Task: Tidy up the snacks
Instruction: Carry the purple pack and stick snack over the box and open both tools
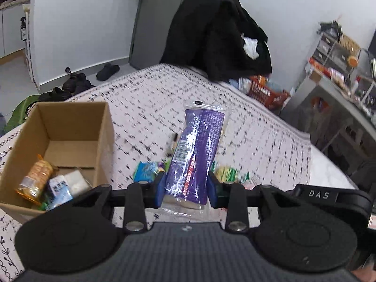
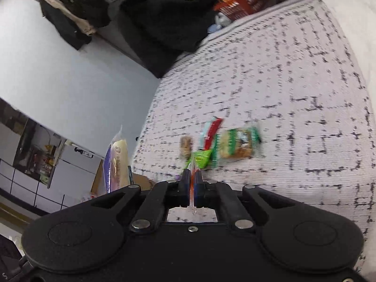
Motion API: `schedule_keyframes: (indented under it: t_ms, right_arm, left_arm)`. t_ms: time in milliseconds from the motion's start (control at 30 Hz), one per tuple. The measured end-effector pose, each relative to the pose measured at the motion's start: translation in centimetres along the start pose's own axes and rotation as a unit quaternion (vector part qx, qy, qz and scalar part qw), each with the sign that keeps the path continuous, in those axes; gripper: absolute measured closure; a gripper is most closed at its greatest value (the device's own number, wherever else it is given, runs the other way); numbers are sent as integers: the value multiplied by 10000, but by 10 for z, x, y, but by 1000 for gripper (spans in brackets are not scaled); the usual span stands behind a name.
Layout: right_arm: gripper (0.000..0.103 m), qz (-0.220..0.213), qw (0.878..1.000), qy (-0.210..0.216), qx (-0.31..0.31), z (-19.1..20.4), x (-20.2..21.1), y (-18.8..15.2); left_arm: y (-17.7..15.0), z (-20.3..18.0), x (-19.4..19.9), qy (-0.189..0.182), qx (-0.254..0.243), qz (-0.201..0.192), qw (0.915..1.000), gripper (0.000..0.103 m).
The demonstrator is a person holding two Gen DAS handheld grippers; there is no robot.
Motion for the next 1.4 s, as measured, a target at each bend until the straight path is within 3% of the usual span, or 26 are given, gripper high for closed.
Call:
schedule_keyframes:
  t_ms: [767, 800, 833, 967, 1200, 1400]
  right_arm:
    - [100, -93, 9965, 209, 800, 115, 5, -21]
    - [100, -96, 9962, 225, 836, 119, 3, -22]
    - [101, -92, 9959, 230, 873, 124, 2, -24]
    - [101, -65, 9944, 199, 1036, 138, -3, -33]
    - [101, -60, 9940, 50, 1093, 148, -11, -43]
    - [101, -59, 9933, -9, 1158, 162, -14, -49]
  left_arm:
    - [34, 94, 36, 301, 740, -496, 9956, 68]
    - [34, 99, 37, 301, 805, -535, 9949, 69]
    - [35, 103, 38, 274, 883, -594, 9939, 80]
    - [38, 110, 39, 172, 946, -643, 9933, 88]
    - [26, 137, 35, 155, 1252, -427, 9911, 90]
    - [24, 167, 36, 306, 1713, -328, 9842, 90]
Point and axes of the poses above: each gripper's, at about its wrist camera, not at the fingertips, and x roughly against the way its jaws point, z to its left, y to its top, the point moved 4 cm from there along -x, roughly the way its jaws point, and after that the axes turned 8 degrees about -z, right-handed, at the moved point
